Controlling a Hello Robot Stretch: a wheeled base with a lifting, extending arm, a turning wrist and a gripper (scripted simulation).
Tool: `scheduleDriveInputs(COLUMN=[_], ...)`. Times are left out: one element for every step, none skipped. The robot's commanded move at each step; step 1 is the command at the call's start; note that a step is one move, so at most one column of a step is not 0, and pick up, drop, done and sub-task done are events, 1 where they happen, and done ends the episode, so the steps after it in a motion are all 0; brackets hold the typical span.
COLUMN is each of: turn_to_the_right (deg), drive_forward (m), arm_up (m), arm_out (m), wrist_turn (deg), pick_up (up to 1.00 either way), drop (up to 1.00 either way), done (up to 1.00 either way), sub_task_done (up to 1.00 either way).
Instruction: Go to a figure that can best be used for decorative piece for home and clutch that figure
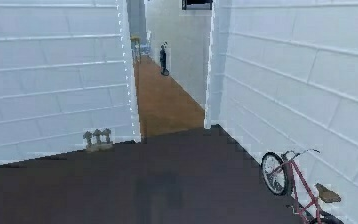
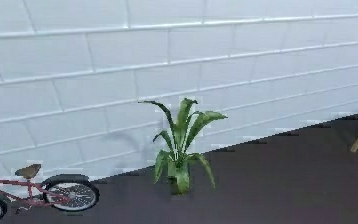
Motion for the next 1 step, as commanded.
scheduleDriveInputs(turn_to_the_right=[0.0], drive_forward=[1.00], arm_up=[0.00], arm_out=[0.00], wrist_turn=[0.0], pick_up=[0.00], drop=[0.00], done=[0.00], sub_task_done=[0.00])
